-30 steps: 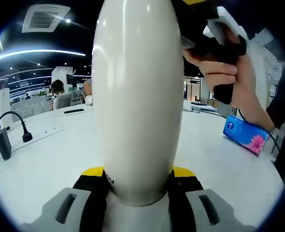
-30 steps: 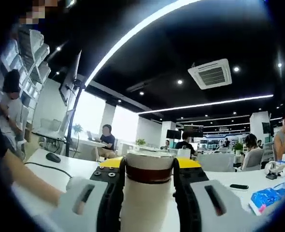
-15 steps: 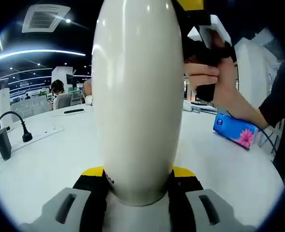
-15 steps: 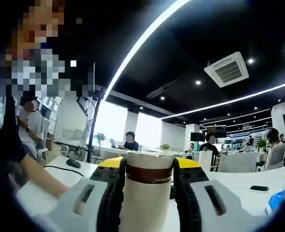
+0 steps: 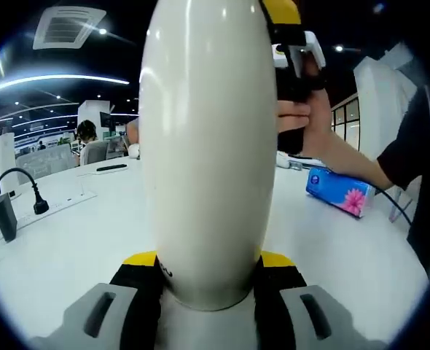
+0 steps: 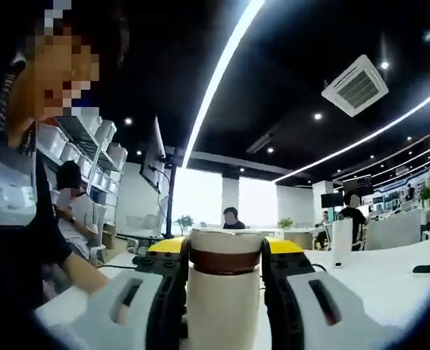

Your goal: Grasp the water cup twist off the cup lid place the cup lid on the table

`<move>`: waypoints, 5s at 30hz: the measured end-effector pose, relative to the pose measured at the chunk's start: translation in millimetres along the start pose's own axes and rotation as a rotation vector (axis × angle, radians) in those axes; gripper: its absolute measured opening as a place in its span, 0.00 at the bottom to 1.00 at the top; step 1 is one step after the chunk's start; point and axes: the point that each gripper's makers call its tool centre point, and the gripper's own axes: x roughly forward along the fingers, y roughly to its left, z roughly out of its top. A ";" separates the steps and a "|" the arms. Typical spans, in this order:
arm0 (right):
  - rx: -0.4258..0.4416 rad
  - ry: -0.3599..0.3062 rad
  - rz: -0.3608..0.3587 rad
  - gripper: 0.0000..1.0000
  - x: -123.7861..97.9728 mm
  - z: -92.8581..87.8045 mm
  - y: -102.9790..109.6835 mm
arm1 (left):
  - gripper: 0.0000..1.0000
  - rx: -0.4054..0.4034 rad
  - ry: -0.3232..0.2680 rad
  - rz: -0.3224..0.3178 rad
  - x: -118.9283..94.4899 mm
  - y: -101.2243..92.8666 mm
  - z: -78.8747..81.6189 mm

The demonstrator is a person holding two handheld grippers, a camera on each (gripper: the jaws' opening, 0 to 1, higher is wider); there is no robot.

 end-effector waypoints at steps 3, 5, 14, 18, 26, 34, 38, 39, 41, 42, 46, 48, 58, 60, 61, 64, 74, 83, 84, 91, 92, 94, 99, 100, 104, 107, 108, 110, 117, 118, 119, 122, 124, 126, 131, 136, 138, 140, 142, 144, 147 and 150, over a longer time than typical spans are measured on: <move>0.029 -0.007 0.033 0.43 -0.1 0.0 0.1 | 0.51 0.000 0.000 0.000 -0.1 0.2 0.0; 0.067 -0.013 0.059 0.43 -0.4 -0.7 -0.3 | 0.51 0.000 0.000 0.000 -0.1 0.3 0.0; 0.125 -0.032 0.160 0.43 -0.3 -2.0 1.8 | 0.51 0.000 -0.001 -0.002 -0.7 -0.4 0.1; 0.138 -0.043 0.206 0.43 -0.8 -2.1 2.4 | 0.51 0.001 -0.002 -0.003 -0.9 -0.9 0.2; 0.165 -0.051 0.258 0.43 -1.0 -1.7 4.3 | 0.51 0.001 -0.003 -0.004 -1.3 -2.2 0.4; 0.179 -0.025 0.231 0.59 0.8 -6.4 7.3 | 0.51 0.002 -0.004 -0.007 -1.1 -2.8 0.6; 0.111 -0.002 0.193 0.61 2.1 -8.0 11.3 | 0.51 0.002 -0.003 -0.007 -1.0 -2.7 0.7; 0.109 -0.002 0.184 0.61 2.0 -6.9 11.9 | 0.51 0.002 -0.003 -0.007 -1.0 -2.9 0.7; 0.057 0.007 0.124 0.61 1.6 -6.2 7.0 | 0.51 0.002 -0.003 -0.007 -1.0 -2.8 0.7; 0.036 0.019 0.107 0.61 1.2 -7.4 6.8 | 0.51 0.002 -0.003 -0.007 -0.9 -2.7 0.7; 0.006 0.029 0.049 0.61 1.8 -7.2 8.7 | 0.51 0.002 -0.003 -0.007 -0.6 -2.3 0.7; 0.026 0.005 0.023 0.61 3.2 -0.4 11.4 | 0.51 0.002 -0.003 -0.007 -0.3 -1.9 0.6; -0.127 0.066 -0.252 0.60 6.0 -3.8 4.5 | 0.51 0.002 -0.003 -0.007 0.4 -5.6 1.1; -0.142 0.079 -0.309 0.60 4.2 -3.7 2.6 | 0.51 0.002 -0.003 -0.006 0.1 -6.3 1.2; -0.152 0.068 -0.331 0.60 3.9 -1.0 3.6 | 0.51 0.002 -0.003 -0.006 -0.3 -6.1 1.0; -0.209 0.065 -0.416 0.60 1.5 7.5 5.2 | 0.51 0.002 -0.003 -0.006 -1.0 -6.6 1.0; -0.336 0.152 -0.685 0.56 -7.4 7.2 5.9 | 0.51 0.001 -0.003 -0.004 -3.2 -9.1 1.6; -0.343 0.145 -0.755 0.49 -3.3 11.4 9.5 | 0.51 0.000 -0.002 -0.003 -2.5 -6.6 1.7; -0.340 0.151 -0.760 0.49 -3.2 9.1 7.4 | 0.51 0.000 -0.002 -0.002 -2.6 -6.2 1.6; -0.321 0.183 -0.779 0.47 -4.8 -0.4 -1.6 | 0.51 -0.001 -0.002 -0.001 -1.8 -0.4 1.4; -0.320 0.184 -0.779 0.46 -4.9 -0.6 -1.9 | 0.51 -0.001 -0.002 -0.001 -1.9 -0.4 1.3; -0.314 0.180 -0.774 0.45 -3.9 -0.7 -1.8 | 0.51 -0.001 -0.002 -0.001 -2.0 -0.8 1.2; -0.329 0.182 -0.756 0.43 -1.3 -1.4 -1.2 | 0.51 -0.001 -0.002 0.000 -0.8 1.5 1.3; -0.327 0.180 -0.749 0.43 -1.5 -1.5 -1.4 | 0.51 -0.001 -0.002 0.000 -1.0 1.0 1.3; -0.322 0.172 -0.711 0.43 -1.6 -1.6 -0.8 | 0.51 -0.001 -0.002 0.001 -1.2 0.1 1.2; -0.318 0.169 -0.677 0.43 -1.5 -1.7 0.6 | 0.51 0.000 -0.002 0.000 -0.6 -0.9 0.8; -0.314 0.167 -0.669 0.43 -1.8 -1.5 0.7 | 0.51 0.000 -0.002 0.001 -0.7 -1.4 0.8; -0.302 0.158 -0.638 0.43 -0.3 -1.7 1.2 | 0.51 0.000 -0.002 0.001 -1.1 -2.9 0.7; -0.262 0.130 -0.567 0.43 3.6 -3.2 -0.8 | 0.51 -0.001 -0.002 0.003 -1.9 -6.6 1.0; -0.256 0.126 -0.553 0.43 4.4 -3.4 -0.4 | 0.51 -0.001 -0.001 0.004 -2.2 -6.7 0.9; -0.252 0.124 -0.543 0.43 4.8 -3.6 -0.2 | 0.51 -0.001 -0.001 0.004 -2.4 -6.9 0.8; -0.241 0.118 -0.509 0.43 6.5 -4.2 0.9 | 0.51 -0.001 -0.001 0.004 -2.8 -7.6 0.7; -0.235 0.114 -0.486 0.43 7.5 -4.6 0.6 | 0.51 -0.001 -0.001 0.004 -3.0 -8.1 0.7; -0.226 0.108 -0.453 0.43 8.7 -5.2 0.6 | 0.51 -0.001 -0.001 0.004 -3.2 -8.5 0.7; -0.187 0.092 -0.384 0.43 9.2 -6.3 0.8 | 0.51 -0.001 -0.001 0.004 -3.5 -8.5 1.0; -0.134 0.082 -0.309 0.43 9.3 -9.7 1.1 | 0.51 -0.001 -0.001 0.004 -3.4 -6.3 0.8; -0.119 0.079 -0.286 0.43 9.2 -11.2 0.5 | 0.51 -0.001 -0.001 0.004 -3.3 -6.2 0.9; -0.097 0.073 -0.244 0.43 10.0 -13.0 1.1 | 0.51 -0.001 -0.001 0.004 -3.0 -6.0 0.9; -0.086 0.068 -0.223 0.43 9.9 -13.1 -0.1 | 0.51 -0.001 0.000 0.004 -2.4 -5.2 0.9; -0.077 0.062 -0.199 0.43 10.6 -13.2 0.2 | 0.51 -0.001 -0.001 0.005 -2.1 -5.0 0.9; -0.050 0.054 -0.162 0.43 10.7 -12.8 0.6 | 0.51 -0.002 0.000 0.005 -1.8 -4.7 0.8; 0.015 0.038 -0.122 0.43 10.1 -12.2 0.7 | 0.51 -0.001 0.000 0.004 -1.5 -4.7 0.8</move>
